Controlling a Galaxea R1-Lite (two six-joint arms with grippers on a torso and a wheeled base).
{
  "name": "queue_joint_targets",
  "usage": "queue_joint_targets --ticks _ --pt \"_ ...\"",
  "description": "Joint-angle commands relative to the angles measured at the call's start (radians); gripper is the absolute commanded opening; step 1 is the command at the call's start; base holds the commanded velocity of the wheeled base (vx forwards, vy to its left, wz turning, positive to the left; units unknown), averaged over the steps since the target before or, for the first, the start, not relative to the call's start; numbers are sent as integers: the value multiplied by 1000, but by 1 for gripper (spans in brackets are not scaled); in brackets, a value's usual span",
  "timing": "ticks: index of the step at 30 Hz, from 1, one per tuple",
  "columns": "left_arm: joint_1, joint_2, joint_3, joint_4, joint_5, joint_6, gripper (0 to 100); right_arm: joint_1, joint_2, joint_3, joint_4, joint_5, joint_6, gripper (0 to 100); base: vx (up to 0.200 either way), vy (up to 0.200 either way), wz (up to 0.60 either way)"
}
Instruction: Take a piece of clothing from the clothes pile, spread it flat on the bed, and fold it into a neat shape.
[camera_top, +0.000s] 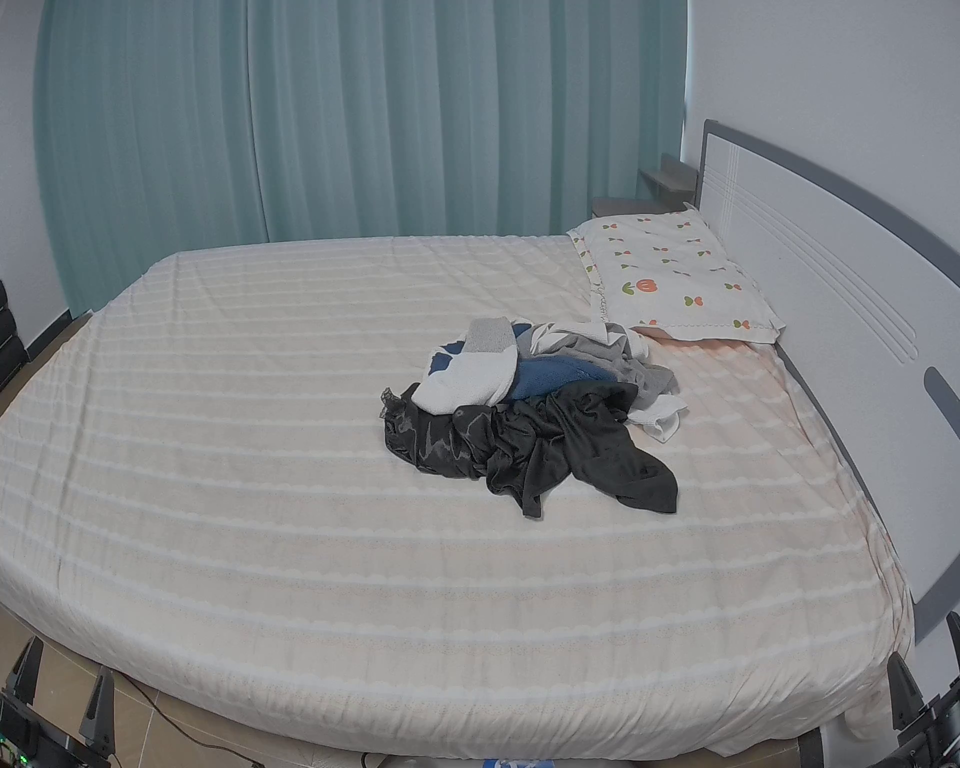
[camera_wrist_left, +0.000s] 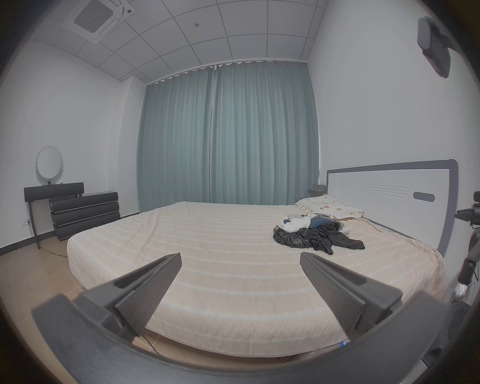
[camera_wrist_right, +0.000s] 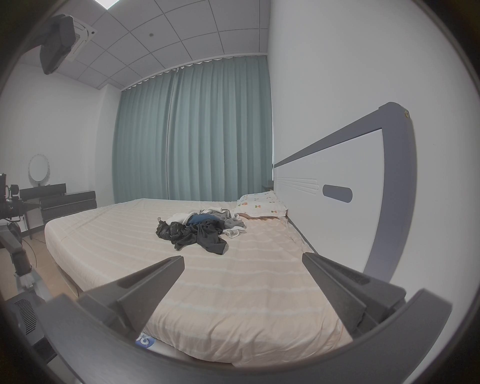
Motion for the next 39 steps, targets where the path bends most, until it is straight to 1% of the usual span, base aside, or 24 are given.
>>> queue_joint_targets --ticks 1,2,4,5,6,8,9,11,13,16,22,28,31,32,33,35,36,39 --pt "0 -18 18 0 -1 0 100 33 729 -289 -55 109 46 100 0 0 0" --pt "0 -18 18 0 1 0 100 43 780 -286 -86 112 49 100 0 0 0" --pt "0 -18 18 0 1 0 100 43 780 -286 -86 112 49 100 0 0 0" --pt "0 -18 18 0 -1 0 100 72 876 -280 -153 118 60 100 0 0 0" --pt "0 -18 18 0 1 0 100 82 899 -278 -170 117 63 100 0 0 0" --pt "0 -18 18 0 1 0 100 117 1021 -286 -253 117 99 100 0 0 0" --pt "0 -18 18 0 1 0 100 142 1143 -291 -345 110 143 100 0 0 0" --pt "0 -18 18 0 1 0 100 172 1266 -294 -463 98 184 100 0 0 0" --pt "0 -18 18 0 1 0 100 192 1392 -297 -600 63 201 100 0 0 0" --pt "0 -18 18 0 1 0 100 197 1538 -346 -708 25 203 100 0 0 0" --pt "0 -18 18 0 1 0 100 214 1746 -521 -721 17 246 100 0 0 0" --pt "0 -18 18 0 1 0 100 243 1938 -702 -716 -34 292 100 0 0 0" --pt "0 -18 18 0 1 0 100 253 1987 -751 -715 -43 306 100 0 0 0" --pt "0 -18 18 0 1 0 100 275 2053 -815 -705 -52 316 100 0 0 0" --pt "0 -18 18 0 1 0 100 286 2079 -846 -696 -61 318 100 0 0 0" --pt "0 -18 18 0 1 0 100 296 2113 -883 -687 -74 324 100 0 0 0" --pt "0 -18 18 0 1 0 100 307 2154 -933 -675 -84 335 100 0 0 0" --pt "0 -18 18 0 1 0 100 318 2217 -1016 -639 -87 358 100 0 0 0"
